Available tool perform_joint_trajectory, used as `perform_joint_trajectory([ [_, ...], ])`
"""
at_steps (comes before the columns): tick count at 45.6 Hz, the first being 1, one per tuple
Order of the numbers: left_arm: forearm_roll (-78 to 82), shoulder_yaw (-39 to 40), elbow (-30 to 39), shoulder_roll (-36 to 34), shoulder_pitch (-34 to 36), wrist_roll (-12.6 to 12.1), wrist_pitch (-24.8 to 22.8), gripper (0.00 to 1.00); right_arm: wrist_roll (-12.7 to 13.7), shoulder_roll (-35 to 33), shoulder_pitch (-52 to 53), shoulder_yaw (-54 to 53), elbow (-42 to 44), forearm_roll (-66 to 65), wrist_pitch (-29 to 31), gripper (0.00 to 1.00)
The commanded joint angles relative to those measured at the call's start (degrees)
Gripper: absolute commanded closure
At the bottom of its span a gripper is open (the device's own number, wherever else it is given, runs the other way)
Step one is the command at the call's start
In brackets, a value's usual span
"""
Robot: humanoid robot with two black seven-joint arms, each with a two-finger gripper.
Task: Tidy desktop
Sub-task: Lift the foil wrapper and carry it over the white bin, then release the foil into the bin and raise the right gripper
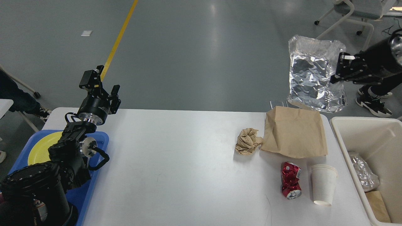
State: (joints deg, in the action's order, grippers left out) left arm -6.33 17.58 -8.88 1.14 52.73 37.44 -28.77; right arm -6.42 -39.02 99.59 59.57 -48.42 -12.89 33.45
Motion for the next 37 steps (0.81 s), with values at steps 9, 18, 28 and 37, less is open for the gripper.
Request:
perform_joint_trajectory([
  [9, 0.0, 0.0, 0.0, 0.0, 0.0, 0.0, 0.0, 0.04, 0.0, -6.1, -25.7, -3.5, 9.2, 4.8, -21.8, 1.0],
  [18, 0.0, 0.0, 0.0, 0.0, 0.0, 0.0, 0.0, 0.04, 0.0, -5.6, -43.2, -7.5, 21.4, 14.0, -27.2, 1.0],
  [28, 0.0, 0.0, 0.0, 0.0, 0.0, 0.0, 0.0, 0.04, -0.1, -3.4, -55.6, -15.5, 33.0, 13.2, -28.3, 0.09],
  [37, 0.0, 0.0, 0.0, 0.0, 0.0, 0.0, 0.0, 0.04, -0.1, -2.9, -57.8, -15.8, 33.7, 13.2, -29.1, 0.0],
])
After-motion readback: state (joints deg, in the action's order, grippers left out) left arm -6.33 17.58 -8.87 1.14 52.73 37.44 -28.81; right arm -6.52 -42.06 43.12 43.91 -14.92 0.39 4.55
